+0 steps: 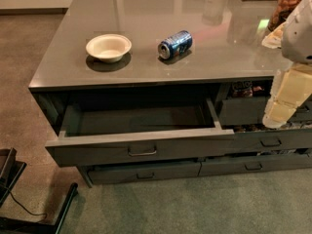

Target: Close top drawer

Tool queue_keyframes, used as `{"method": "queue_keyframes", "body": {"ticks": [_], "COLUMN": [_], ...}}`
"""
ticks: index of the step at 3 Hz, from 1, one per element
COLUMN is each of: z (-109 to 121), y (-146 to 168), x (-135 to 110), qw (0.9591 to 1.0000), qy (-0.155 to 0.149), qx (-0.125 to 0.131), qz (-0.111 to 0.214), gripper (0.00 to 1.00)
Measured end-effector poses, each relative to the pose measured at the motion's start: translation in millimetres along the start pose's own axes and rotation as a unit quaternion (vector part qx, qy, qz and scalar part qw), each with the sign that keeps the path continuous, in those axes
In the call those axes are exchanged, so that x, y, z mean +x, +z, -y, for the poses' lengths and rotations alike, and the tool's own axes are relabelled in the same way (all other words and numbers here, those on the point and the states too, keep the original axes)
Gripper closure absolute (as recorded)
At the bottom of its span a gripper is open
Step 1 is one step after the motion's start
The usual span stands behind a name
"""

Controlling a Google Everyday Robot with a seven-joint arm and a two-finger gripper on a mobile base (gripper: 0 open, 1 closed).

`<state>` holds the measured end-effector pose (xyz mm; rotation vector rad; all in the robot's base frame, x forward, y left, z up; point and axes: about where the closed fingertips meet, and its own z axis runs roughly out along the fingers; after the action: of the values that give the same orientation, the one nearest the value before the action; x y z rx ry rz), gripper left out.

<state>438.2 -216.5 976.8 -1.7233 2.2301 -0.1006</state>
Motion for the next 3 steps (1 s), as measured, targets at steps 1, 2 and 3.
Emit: {"method": "queue_keyframes", "body": {"ticks": [1, 2, 3], "z": [0, 0, -11], "y": [0, 0, 29], "x": [0, 0, 1], "qw": [1.0000, 1.0000, 0.9998], "qy": [0.000, 0.000, 0.005], "qx": [0.000, 0.000, -0.007], "qz": [0.000, 0.000, 0.017], "gripper": [0.00, 0.19, 0.42]}}
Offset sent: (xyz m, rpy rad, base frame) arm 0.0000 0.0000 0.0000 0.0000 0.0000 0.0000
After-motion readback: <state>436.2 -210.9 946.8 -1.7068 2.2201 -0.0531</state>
